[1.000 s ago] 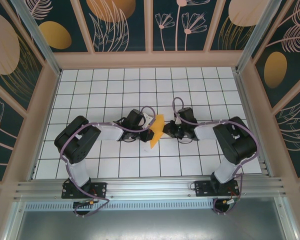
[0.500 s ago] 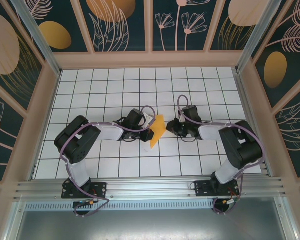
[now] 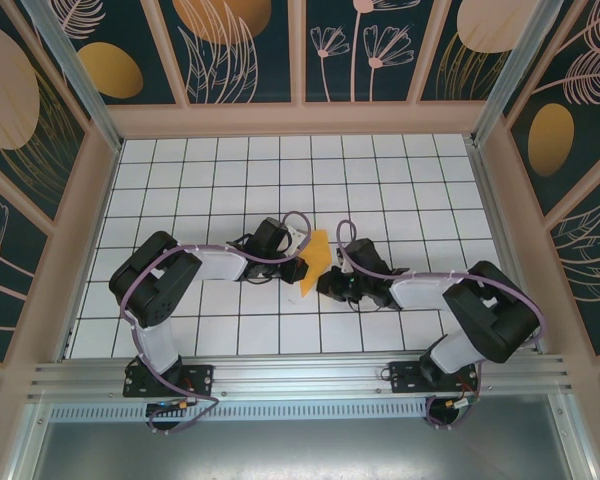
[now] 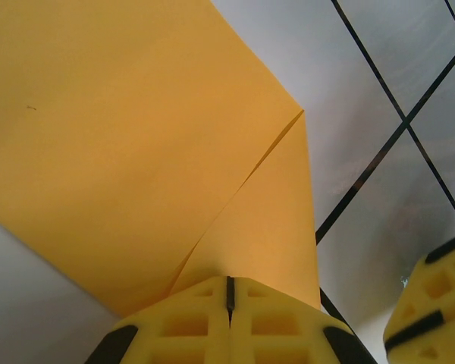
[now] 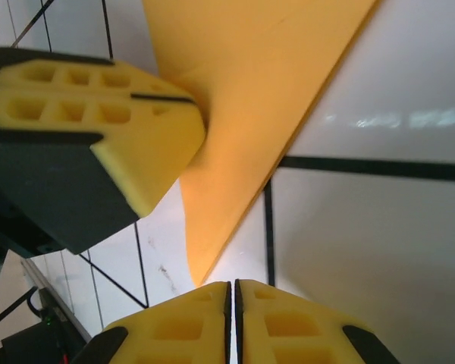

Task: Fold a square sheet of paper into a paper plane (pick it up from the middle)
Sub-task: Third fold the triangle at the center of the table.

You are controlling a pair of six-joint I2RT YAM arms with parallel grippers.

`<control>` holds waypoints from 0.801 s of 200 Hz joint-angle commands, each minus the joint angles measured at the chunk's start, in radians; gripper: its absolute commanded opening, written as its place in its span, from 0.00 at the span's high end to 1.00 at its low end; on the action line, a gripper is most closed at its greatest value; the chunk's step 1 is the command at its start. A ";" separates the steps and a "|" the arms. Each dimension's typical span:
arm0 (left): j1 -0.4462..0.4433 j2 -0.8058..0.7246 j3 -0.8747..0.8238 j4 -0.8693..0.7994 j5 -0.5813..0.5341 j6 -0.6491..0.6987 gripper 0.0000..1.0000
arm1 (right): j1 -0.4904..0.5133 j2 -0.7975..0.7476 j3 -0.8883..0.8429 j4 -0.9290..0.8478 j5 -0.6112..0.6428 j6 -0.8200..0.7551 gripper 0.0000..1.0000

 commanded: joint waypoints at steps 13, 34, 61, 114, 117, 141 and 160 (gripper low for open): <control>-0.001 0.056 -0.018 -0.128 -0.047 0.004 1.00 | 0.053 0.053 0.039 0.124 0.012 0.065 0.87; 0.000 0.058 -0.022 -0.127 -0.046 0.004 1.00 | 0.062 0.097 0.060 0.135 0.014 0.071 0.87; 0.001 0.057 -0.024 -0.126 -0.047 0.005 1.00 | 0.071 0.171 0.094 0.104 0.018 0.061 0.87; -0.001 0.054 -0.024 -0.131 -0.045 0.009 1.00 | 0.091 0.161 0.119 -0.012 0.052 0.034 0.86; -0.001 0.053 -0.023 -0.131 -0.045 0.007 1.00 | 0.092 0.156 0.121 -0.011 0.050 0.033 0.86; 0.001 0.049 -0.024 -0.129 -0.043 0.007 1.00 | 0.105 0.146 0.148 -0.022 0.036 0.018 0.86; 0.000 0.049 -0.025 -0.124 -0.037 0.004 1.00 | 0.106 0.177 0.170 -0.087 0.063 0.006 0.86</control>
